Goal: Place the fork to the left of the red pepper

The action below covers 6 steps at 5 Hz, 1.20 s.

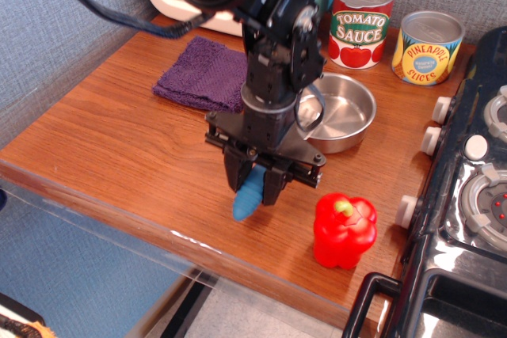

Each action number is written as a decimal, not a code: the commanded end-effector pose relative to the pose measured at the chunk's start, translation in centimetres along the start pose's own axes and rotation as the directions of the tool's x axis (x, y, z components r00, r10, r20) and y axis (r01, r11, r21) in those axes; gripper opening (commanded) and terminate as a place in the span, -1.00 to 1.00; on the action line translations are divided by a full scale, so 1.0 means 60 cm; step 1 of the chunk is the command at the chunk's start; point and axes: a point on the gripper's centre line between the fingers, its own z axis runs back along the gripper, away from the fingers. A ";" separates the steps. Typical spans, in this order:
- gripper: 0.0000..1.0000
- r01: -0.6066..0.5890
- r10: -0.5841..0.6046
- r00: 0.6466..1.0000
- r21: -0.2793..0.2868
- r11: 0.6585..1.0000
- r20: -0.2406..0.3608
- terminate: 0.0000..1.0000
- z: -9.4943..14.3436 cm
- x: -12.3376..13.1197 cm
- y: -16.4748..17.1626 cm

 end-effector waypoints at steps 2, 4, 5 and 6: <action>-1.00 -0.117 0.117 0.988 -0.002 0.993 0.101 -1.00 0.021 -0.012 -0.007; -1.00 -0.061 0.058 0.972 0.007 0.998 0.227 -1.00 0.102 -0.002 0.039; -1.00 -0.053 0.053 0.981 -0.001 0.999 0.184 -1.00 0.087 0.003 0.061; -1.00 -0.031 0.032 0.993 -0.009 0.999 0.110 -1.00 0.051 0.010 0.073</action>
